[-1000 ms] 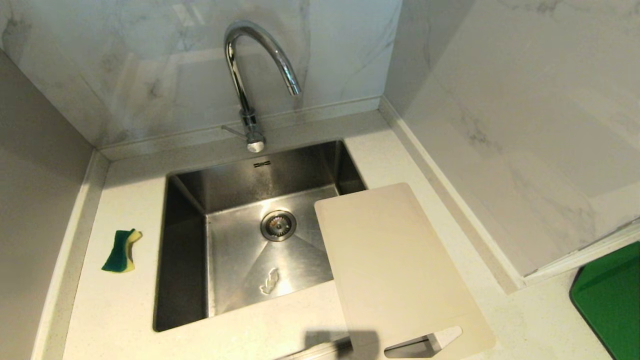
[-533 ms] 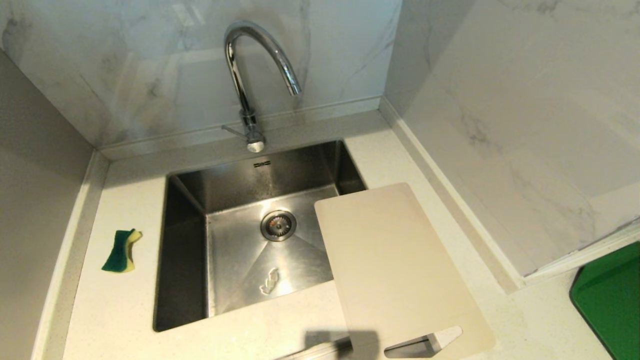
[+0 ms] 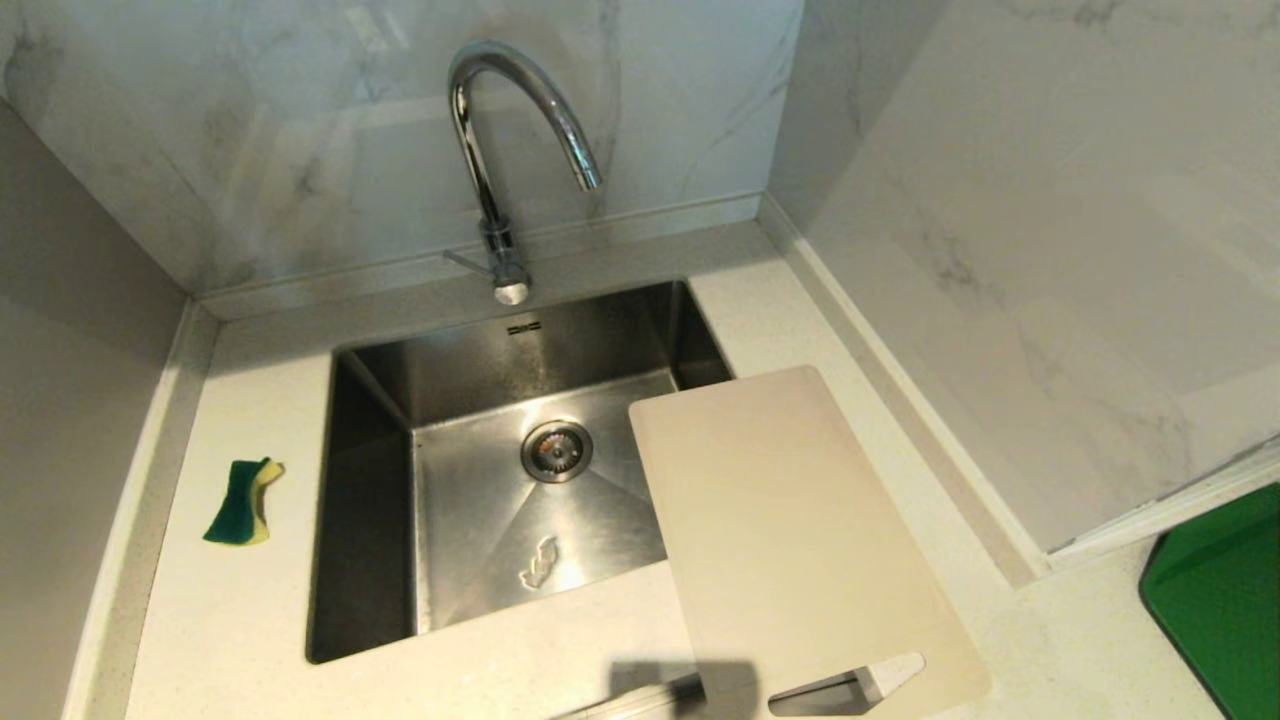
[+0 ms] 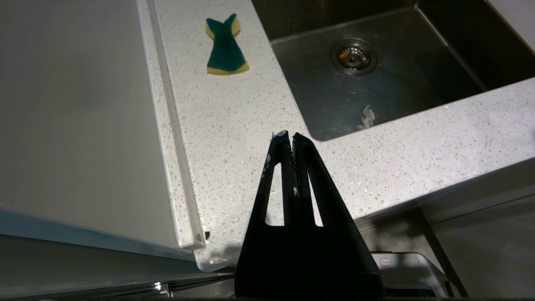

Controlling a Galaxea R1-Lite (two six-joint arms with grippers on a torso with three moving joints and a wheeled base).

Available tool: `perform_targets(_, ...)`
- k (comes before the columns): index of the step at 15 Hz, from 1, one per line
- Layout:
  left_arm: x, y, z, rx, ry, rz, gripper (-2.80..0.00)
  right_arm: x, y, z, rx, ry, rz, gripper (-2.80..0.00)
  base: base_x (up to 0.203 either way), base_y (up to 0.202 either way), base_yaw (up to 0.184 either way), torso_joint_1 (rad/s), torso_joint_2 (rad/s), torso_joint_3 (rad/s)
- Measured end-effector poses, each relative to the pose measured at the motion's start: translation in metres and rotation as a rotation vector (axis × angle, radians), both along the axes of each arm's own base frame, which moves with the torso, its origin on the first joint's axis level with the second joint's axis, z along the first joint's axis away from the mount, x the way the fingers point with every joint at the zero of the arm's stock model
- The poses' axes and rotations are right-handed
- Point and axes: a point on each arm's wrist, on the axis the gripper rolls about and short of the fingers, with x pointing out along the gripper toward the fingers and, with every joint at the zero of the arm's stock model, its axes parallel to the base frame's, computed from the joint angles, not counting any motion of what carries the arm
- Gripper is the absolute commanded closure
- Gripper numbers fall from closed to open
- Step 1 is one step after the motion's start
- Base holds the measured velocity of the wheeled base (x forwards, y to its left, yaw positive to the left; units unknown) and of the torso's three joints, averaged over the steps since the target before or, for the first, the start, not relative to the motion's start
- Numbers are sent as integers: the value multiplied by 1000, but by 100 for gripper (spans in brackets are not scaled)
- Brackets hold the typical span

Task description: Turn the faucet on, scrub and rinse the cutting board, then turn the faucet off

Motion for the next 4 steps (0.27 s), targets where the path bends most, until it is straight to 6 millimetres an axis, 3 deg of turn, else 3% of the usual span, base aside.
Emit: perform_targets(4,0,0,0,3,0,-1,0,0,0,0,0,0,0,0,0,0,0,0,0,0)
